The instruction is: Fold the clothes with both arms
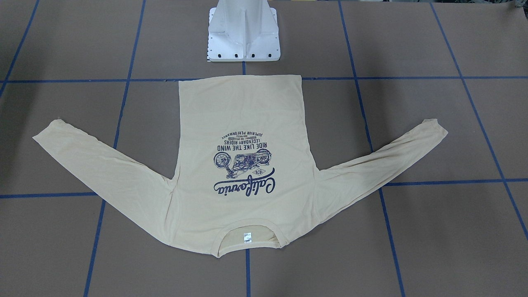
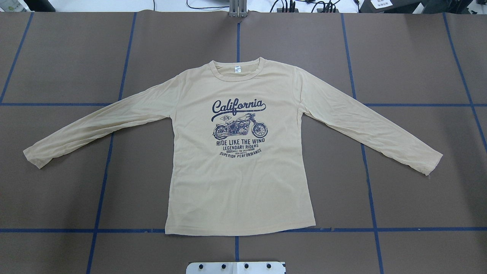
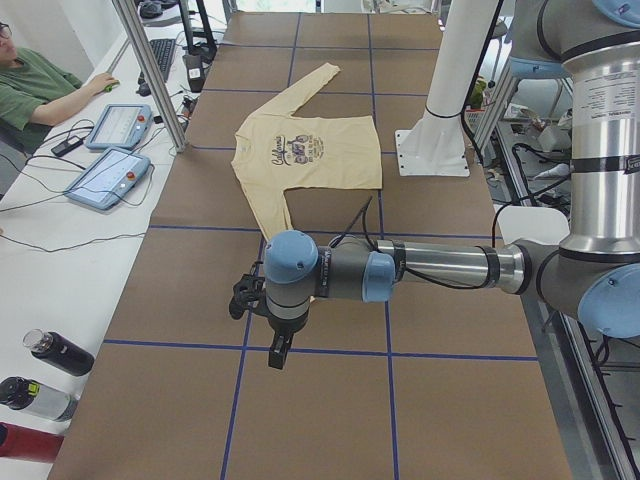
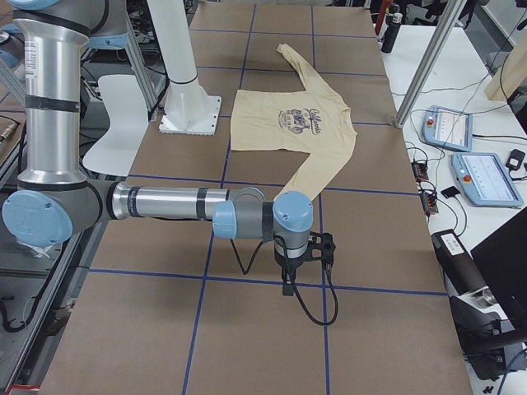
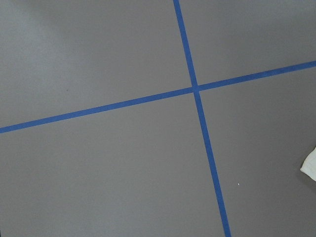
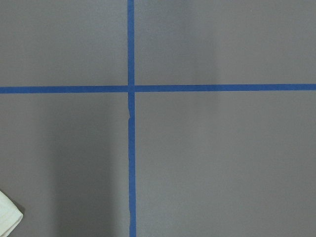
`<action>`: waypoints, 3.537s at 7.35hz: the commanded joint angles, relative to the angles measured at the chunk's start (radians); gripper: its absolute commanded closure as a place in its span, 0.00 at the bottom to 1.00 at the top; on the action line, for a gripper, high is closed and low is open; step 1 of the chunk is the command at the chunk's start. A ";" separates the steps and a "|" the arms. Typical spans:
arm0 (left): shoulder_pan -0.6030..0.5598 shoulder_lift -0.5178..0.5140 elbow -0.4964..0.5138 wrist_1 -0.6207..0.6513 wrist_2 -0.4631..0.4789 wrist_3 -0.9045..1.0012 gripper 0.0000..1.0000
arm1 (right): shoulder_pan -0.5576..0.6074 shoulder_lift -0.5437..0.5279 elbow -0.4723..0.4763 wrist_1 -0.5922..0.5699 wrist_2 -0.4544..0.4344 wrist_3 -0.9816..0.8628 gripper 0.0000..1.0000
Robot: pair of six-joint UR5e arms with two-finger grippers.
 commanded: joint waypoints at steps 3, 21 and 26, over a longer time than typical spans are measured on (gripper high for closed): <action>0.012 -0.004 -0.021 -0.072 0.002 -0.006 0.00 | -0.025 0.002 -0.004 0.058 0.000 0.026 0.00; 0.010 0.024 0.037 -0.579 -0.150 -0.006 0.00 | -0.676 -0.176 -0.031 0.994 -0.342 0.965 0.19; 0.010 0.025 0.036 -0.579 -0.152 -0.006 0.00 | -0.696 -0.159 -0.090 1.049 -0.344 0.976 0.53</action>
